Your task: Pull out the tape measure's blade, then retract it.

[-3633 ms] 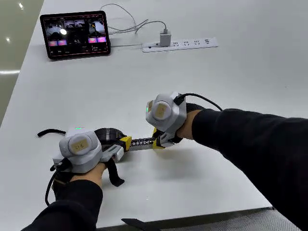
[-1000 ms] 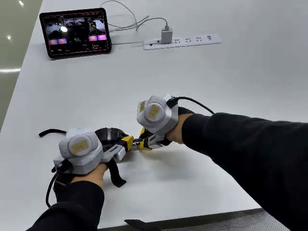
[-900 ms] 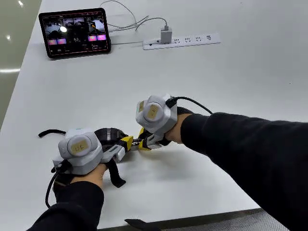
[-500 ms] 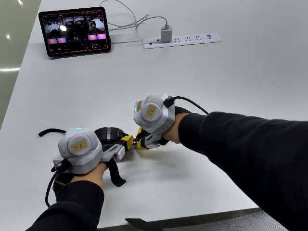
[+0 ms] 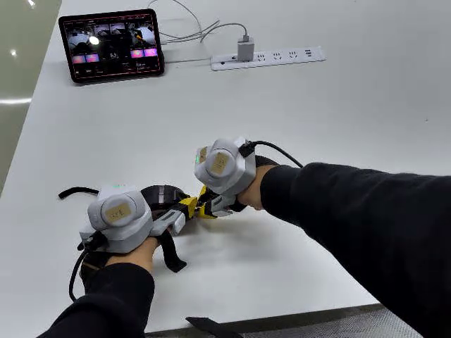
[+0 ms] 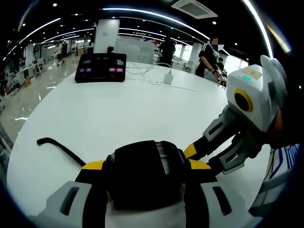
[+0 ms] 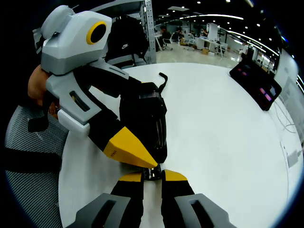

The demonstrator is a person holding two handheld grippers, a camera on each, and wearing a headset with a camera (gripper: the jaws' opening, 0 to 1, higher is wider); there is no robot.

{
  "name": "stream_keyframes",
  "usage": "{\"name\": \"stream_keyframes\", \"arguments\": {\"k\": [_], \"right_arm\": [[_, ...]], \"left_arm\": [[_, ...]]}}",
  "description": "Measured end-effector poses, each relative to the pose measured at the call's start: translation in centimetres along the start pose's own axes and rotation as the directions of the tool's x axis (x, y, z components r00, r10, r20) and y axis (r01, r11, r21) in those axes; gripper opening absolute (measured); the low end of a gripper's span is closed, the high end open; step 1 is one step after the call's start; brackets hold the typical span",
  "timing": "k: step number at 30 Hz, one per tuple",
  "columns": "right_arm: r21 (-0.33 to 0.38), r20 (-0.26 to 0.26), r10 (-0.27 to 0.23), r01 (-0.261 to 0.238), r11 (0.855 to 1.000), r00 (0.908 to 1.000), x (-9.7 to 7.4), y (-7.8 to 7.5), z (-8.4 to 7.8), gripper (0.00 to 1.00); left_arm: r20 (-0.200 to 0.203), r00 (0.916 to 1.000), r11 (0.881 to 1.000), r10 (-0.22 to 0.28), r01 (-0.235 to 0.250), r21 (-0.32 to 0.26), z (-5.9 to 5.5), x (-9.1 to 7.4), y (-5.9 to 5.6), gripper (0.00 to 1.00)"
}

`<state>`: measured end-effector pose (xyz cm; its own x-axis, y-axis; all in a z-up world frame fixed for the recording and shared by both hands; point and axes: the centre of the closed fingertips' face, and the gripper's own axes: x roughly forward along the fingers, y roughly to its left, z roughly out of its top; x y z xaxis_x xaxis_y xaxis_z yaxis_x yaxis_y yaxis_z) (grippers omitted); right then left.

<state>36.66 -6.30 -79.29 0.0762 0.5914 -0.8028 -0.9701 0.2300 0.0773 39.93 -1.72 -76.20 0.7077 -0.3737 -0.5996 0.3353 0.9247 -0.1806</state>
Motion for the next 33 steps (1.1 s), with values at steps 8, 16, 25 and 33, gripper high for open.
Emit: {"name": "stream_keyframes", "arguments": {"k": [8, 16, 25, 33], "right_arm": [[0.002, 0.008, 0.003, -0.003, 1.000, 1.0000, 0.15, 0.01, 0.27, 0.09], [0.005, 0.012, -0.002, 0.002, 1.000, 0.9999, 0.35, -0.01, 0.55, 0.10], [0.002, 0.013, -0.004, 0.004, 1.000, 0.9999, 0.30, 0.00, 0.52, 0.10], [-0.008, 0.003, -0.024, 0.024, 1.000, 0.9997, 0.30, 0.08, 0.43, 0.11]], "left_arm": [[-0.002, 1.0000, 1.000, -0.001, 0.001, -0.002, 0.00, 0.01, 0.00, 0.60], [-0.001, 1.0000, 1.000, -0.001, 0.001, 0.002, -0.02, -0.01, -0.06, 0.60], [-0.002, 1.0000, 1.000, -0.001, 0.001, 0.004, -0.05, 0.01, -0.11, 0.60], [-0.008, 1.0000, 1.000, 0.000, 0.000, 0.011, -0.11, -0.05, -0.21, 0.61]]}}
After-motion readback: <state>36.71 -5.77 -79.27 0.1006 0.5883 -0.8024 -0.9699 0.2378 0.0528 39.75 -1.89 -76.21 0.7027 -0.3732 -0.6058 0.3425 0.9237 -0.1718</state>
